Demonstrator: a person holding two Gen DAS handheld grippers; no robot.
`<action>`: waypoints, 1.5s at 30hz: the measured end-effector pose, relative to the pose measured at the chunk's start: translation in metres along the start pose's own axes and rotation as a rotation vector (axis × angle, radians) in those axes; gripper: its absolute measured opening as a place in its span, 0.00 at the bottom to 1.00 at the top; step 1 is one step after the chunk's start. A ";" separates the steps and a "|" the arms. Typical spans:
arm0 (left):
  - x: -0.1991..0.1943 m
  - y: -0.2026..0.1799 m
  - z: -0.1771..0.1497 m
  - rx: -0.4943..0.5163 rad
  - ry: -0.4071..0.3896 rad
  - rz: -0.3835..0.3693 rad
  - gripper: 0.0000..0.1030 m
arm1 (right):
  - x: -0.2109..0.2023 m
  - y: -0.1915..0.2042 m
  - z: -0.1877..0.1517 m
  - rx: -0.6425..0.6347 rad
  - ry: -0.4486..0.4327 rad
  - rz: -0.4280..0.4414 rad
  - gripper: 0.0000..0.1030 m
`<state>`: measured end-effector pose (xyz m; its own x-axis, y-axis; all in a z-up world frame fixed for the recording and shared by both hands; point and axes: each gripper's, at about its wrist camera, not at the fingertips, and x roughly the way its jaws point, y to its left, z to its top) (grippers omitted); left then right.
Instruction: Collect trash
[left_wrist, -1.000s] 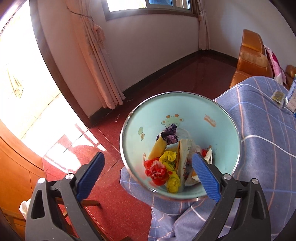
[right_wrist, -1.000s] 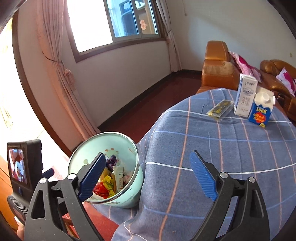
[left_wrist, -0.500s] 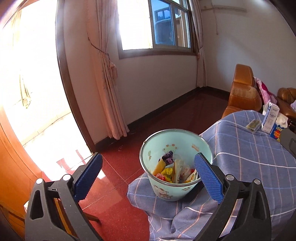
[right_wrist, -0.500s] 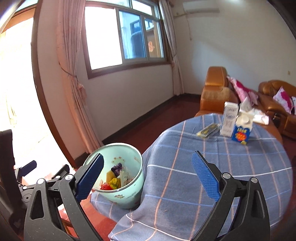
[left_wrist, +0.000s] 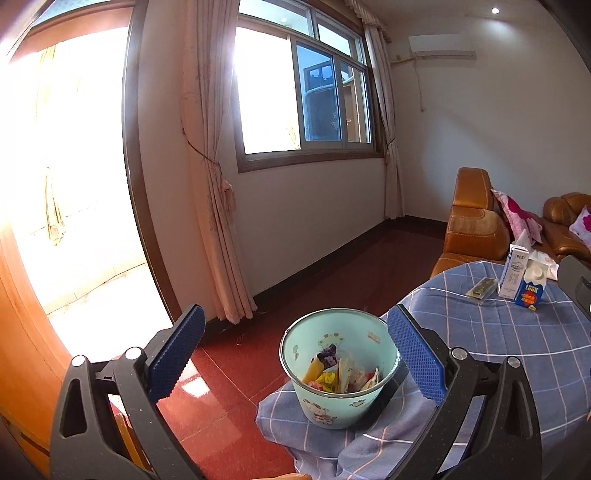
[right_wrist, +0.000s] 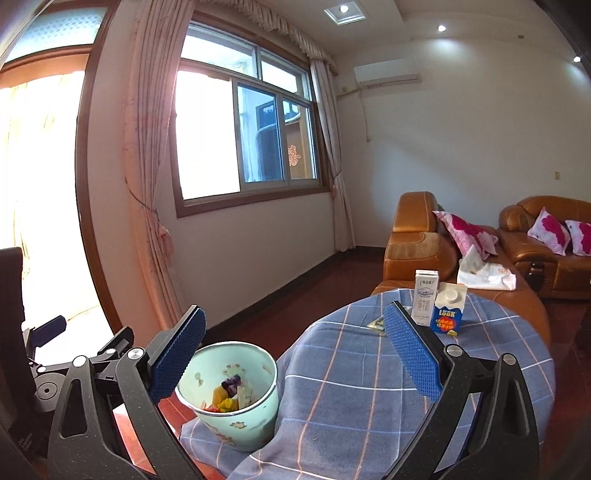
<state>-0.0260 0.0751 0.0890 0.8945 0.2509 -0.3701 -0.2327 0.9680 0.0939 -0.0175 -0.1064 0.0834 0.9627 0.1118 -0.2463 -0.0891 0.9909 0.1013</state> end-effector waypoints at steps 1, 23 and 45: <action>-0.001 0.000 0.000 0.001 -0.002 -0.001 0.94 | 0.000 -0.001 0.000 0.005 0.003 -0.001 0.93; 0.000 0.000 -0.001 -0.001 0.008 0.020 0.94 | -0.004 -0.007 -0.003 0.033 0.007 -0.011 0.93; -0.002 0.002 -0.001 -0.001 0.006 0.016 0.94 | -0.004 -0.007 -0.002 0.047 0.010 -0.012 0.93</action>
<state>-0.0282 0.0770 0.0894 0.8883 0.2666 -0.3739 -0.2475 0.9638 0.0992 -0.0217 -0.1133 0.0815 0.9610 0.1006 -0.2576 -0.0650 0.9875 0.1432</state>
